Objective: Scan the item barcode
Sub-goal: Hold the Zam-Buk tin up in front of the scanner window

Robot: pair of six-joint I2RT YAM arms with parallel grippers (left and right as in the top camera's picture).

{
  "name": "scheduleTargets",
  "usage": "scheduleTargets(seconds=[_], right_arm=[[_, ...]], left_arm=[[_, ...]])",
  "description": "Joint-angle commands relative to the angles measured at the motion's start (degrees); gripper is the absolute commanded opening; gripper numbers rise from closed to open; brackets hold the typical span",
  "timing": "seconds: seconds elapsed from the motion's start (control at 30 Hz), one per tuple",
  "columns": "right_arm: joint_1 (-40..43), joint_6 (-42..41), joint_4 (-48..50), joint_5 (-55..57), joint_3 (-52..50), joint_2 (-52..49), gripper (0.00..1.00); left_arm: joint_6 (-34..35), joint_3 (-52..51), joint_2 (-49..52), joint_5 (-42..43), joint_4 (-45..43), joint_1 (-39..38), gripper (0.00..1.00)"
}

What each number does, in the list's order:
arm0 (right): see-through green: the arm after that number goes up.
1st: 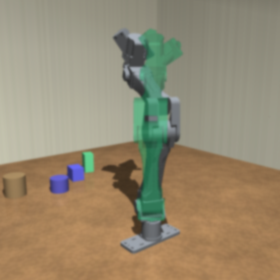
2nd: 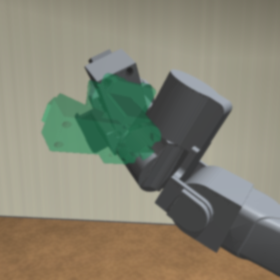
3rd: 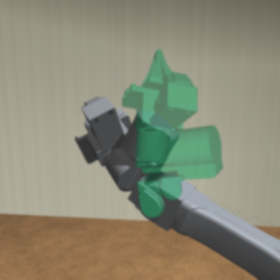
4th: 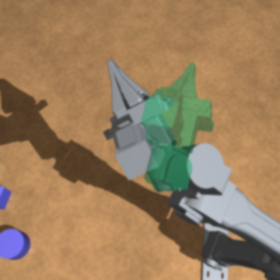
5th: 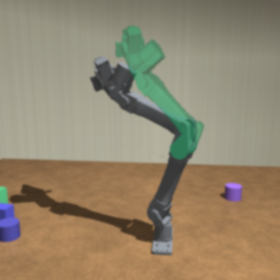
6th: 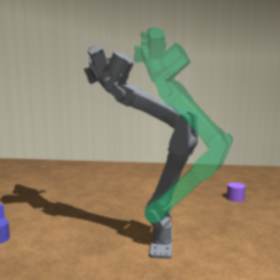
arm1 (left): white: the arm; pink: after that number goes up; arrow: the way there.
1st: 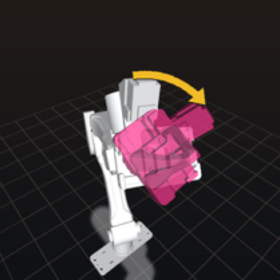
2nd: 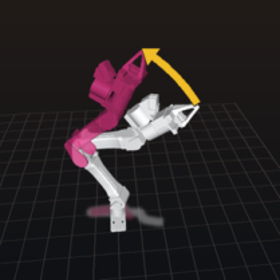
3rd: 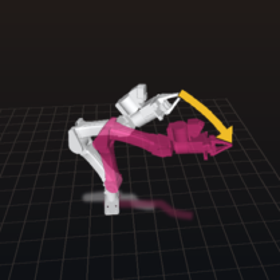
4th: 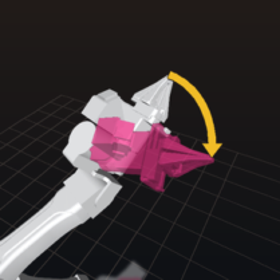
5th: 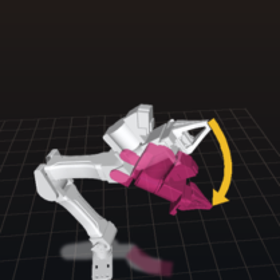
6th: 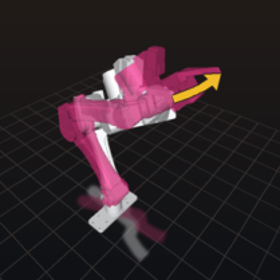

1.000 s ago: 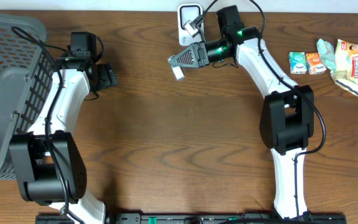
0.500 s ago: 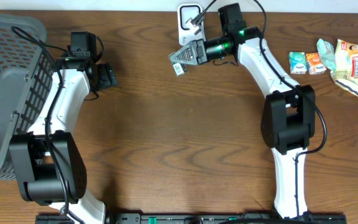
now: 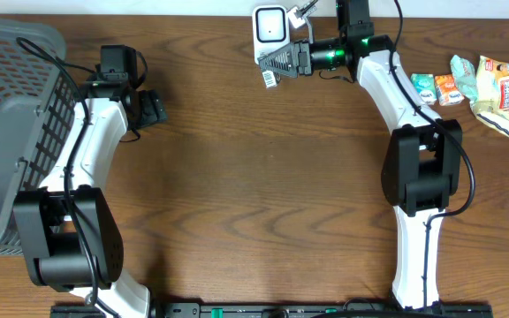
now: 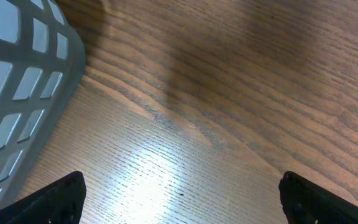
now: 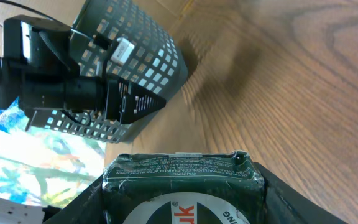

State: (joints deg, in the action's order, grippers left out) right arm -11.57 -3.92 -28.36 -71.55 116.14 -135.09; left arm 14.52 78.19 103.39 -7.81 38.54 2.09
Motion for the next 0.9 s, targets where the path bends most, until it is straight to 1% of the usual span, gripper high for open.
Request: scheduleTargets(seconds=[0.0, 0.13, 0.87], right_arm=[[-0.09, 0.04, 2.03, -1.46, 1.07, -0.17, 0.55], [-0.09, -5.42, 6.38, -1.46, 1.07, -0.17, 0.55], [-1.20, -5.44, 6.12, -1.38, 1.01, -0.20, 0.56]], left_arm=[[-0.76, -0.33, 0.02, -0.31, 0.00, 0.00, 0.98], [-0.76, -0.31, 0.02, -0.31, 0.00, 0.00, 0.98], [-0.76, -0.33, 0.02, -0.31, 0.00, 0.00, 0.98]])
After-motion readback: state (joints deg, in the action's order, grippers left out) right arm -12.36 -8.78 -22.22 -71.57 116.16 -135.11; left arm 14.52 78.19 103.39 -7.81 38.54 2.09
